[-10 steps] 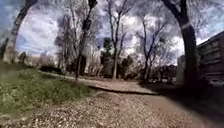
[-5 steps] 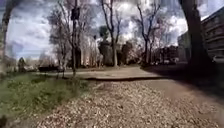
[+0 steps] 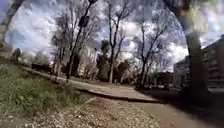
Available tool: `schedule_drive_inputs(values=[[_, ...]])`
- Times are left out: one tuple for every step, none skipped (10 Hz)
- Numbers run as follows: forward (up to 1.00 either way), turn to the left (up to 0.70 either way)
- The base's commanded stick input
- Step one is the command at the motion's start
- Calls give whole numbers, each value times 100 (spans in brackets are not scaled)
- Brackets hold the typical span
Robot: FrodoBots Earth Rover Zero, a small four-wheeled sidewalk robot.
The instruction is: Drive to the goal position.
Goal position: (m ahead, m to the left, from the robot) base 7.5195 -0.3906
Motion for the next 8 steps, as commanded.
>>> schedule_drive_inputs(values=[[70, 0], [70, 0], [70, 0], [70, 0], [70, 0], [70, 0], [70, 0], [70, 0]])
